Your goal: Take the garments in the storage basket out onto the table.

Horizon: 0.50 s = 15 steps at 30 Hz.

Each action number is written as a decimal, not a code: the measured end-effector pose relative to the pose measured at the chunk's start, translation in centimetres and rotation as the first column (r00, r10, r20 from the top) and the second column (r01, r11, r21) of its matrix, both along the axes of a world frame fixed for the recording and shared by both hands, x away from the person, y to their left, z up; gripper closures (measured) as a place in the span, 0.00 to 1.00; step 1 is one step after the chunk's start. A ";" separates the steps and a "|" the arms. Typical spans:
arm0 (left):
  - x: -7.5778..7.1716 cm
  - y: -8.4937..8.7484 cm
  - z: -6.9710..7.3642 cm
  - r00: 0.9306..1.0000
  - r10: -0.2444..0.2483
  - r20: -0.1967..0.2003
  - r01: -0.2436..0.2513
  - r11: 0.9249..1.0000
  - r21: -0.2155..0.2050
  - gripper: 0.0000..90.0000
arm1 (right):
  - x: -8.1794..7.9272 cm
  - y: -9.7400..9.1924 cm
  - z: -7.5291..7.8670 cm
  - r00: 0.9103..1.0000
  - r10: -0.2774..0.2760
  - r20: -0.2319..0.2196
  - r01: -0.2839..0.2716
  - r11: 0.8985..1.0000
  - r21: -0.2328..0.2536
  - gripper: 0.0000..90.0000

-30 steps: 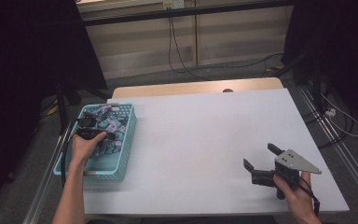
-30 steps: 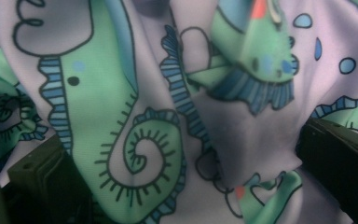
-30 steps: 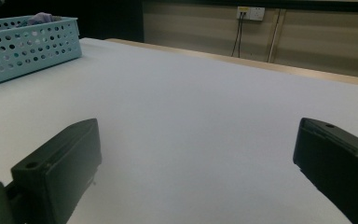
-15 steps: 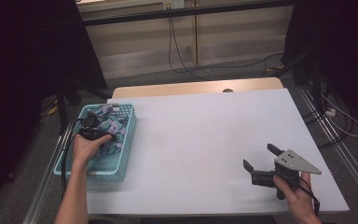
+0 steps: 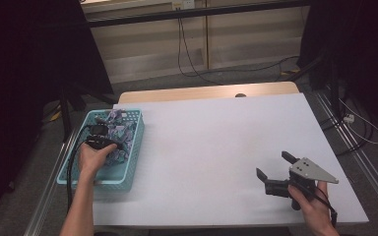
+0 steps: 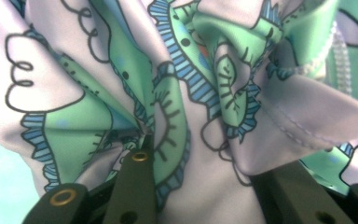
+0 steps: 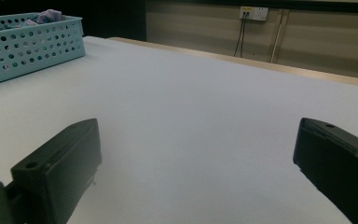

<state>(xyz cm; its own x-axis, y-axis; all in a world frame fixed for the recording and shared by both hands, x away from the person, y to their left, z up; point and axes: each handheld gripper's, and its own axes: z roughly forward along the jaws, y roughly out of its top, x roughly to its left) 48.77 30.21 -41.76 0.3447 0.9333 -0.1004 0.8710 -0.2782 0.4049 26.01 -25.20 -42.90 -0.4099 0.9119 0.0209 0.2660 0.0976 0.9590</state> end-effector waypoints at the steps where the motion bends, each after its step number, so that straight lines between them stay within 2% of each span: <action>1: -0.1 -0.2 0.1 1.000 -0.001 0.001 0.001 1.000 0.014 0.78 | 0.0 0.0 0.0 1.000 -0.002 -0.001 0.002 1.000 0.002 0.01; 4: -0.2 -0.6 0.3 1.000 -0.003 0.024 0.003 0.999 0.037 0.79 | 0.1 0.0 0.0 1.000 -0.004 -0.004 0.004 1.000 0.000 0.01; 6: -0.3 -0.5 0.4 0.999 -0.002 0.032 0.001 1.000 0.031 0.79 | 0.2 0.0 0.0 1.000 -0.008 -0.004 0.008 1.000 0.001 0.01; 8: -0.5 -0.3 0.6 0.999 0.012 0.048 -0.013 1.000 0.013 0.79 | 0.2 0.0 0.0 1.000 -0.010 -0.003 0.010 1.000 0.000 0.01; 10: -0.7 -0.2 1.0 0.998 0.009 0.067 -0.010 1.000 0.015 0.79 | 0.1 0.0 0.0 1.000 -0.010 -0.004 0.010 1.000 0.001 0.01; 12: -1.2 0.0 1.5 0.994 0.028 0.109 -0.028 1.000 0.001 0.79 | 0.1 0.0 0.0 1.000 -0.007 -0.002 0.007 1.000 0.001 0.01; 15: -1.9 0.3 2.1 0.988 0.045 0.147 -0.041 0.999 -0.033 0.79 | 0.0 0.0 0.0 1.000 -0.009 -0.003 0.009 1.000 -0.001 0.01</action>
<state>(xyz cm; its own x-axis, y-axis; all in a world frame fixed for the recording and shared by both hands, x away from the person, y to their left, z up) 46.88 30.55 -39.71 0.3172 0.9450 -0.0794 0.8121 -0.2275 0.5373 26.05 -25.24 -42.88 -0.4015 0.9156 0.0215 0.2694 0.0957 0.9583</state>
